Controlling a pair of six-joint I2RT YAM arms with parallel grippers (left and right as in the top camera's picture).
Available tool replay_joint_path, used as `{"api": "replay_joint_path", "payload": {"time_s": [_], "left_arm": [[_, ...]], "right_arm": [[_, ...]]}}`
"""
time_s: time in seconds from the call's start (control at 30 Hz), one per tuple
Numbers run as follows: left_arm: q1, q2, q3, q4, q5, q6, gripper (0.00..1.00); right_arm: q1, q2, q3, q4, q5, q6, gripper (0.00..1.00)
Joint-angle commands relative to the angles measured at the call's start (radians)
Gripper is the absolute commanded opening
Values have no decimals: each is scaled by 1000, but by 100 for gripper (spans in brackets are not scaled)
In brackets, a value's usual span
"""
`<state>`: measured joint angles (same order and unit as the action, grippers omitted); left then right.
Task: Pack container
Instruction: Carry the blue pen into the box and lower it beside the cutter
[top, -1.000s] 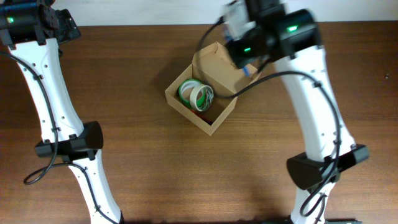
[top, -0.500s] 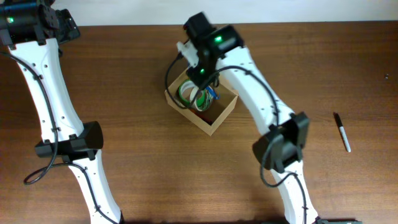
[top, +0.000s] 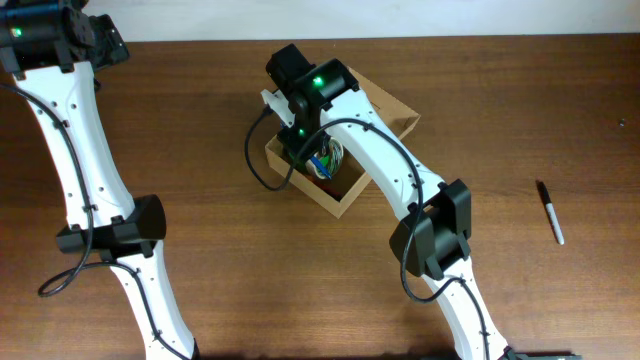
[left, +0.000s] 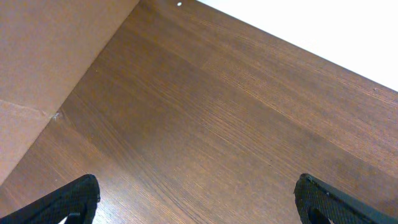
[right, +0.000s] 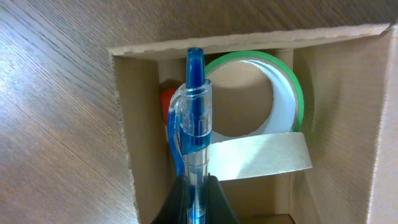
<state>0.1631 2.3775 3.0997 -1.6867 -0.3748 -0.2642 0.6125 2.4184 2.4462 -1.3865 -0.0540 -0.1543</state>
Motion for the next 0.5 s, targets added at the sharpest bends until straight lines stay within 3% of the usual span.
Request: {"api": "replay_joint_path", "payload": {"time_s": [0.0,0.43,0.47], "left_arm": [[3,-27,9,0,-7,12,100],[3,-27,9,0,-7,12,100],[3,-27,9,0,-7,12,100]], "right_arm": [[2,26,-38,-3,-21,13,4],[18,26,-178,42,-47,13,4],[16,26,-178,42,-47,13,15]]}}
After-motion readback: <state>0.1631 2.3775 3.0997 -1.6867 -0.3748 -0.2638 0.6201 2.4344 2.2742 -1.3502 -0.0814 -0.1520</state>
